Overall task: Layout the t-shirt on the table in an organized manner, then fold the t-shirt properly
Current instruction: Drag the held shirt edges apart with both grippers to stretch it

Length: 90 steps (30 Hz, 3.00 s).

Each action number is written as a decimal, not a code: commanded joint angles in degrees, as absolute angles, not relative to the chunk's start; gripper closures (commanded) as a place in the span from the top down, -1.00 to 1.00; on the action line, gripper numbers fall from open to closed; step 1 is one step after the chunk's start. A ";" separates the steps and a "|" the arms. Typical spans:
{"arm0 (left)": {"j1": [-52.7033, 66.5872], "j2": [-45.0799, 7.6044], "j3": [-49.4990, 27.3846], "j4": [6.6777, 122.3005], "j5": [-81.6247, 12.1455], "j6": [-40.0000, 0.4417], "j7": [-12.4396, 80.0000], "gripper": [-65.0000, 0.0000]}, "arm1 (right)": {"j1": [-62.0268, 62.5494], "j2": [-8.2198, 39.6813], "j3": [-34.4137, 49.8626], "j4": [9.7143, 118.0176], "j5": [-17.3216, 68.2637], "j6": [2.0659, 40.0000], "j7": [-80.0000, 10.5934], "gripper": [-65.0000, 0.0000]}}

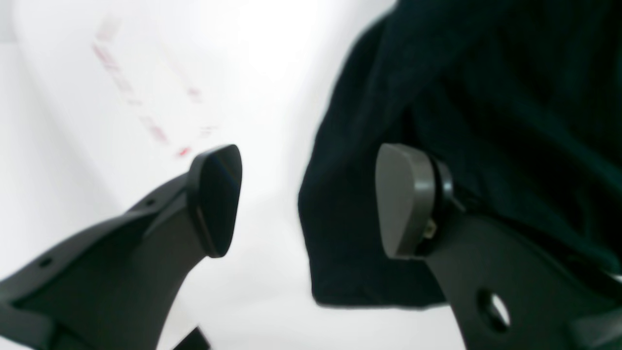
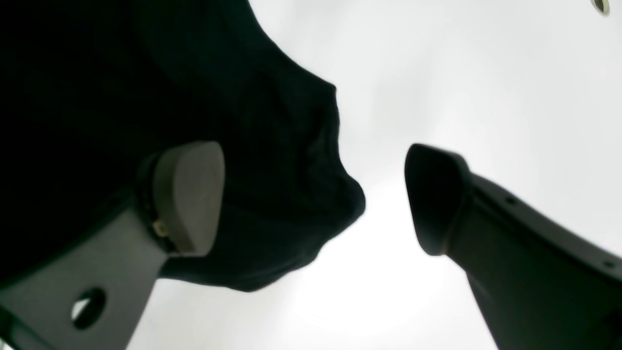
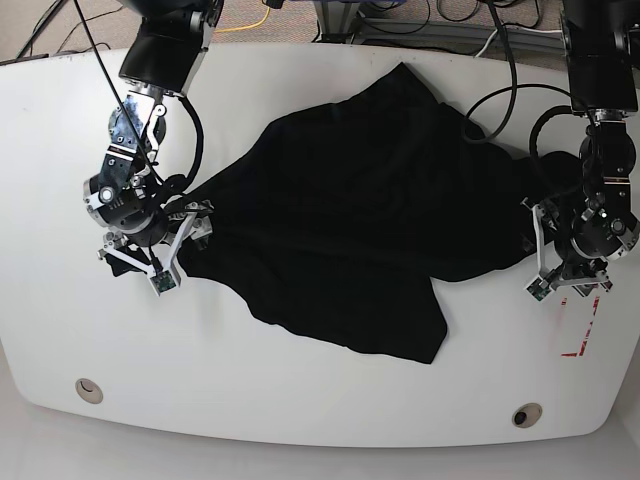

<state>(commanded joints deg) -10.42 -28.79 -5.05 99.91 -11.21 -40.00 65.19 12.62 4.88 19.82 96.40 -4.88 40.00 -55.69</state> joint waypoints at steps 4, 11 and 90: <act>-6.20 -28.53 -7.52 107.21 -14.46 -40.00 69.49 0.25 | 15.52 5.05 20.00 89.10 -4.53 40.00 -53.49 0.74; 2.86 -27.65 -7.60 112.04 -22.81 -40.00 70.64 0.24 | 20.97 6.64 20.09 74.51 -4.35 40.00 -46.11 0.74; 18.15 -21.49 9.19 100.88 -13.85 -40.00 64.31 -0.93 | 14.99 7.87 20.09 69.85 -0.13 40.00 -40.04 -0.76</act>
<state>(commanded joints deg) 18.15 -21.49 9.19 100.88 -13.85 -40.00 64.31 14.99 7.87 20.09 69.85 -0.13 40.00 -40.04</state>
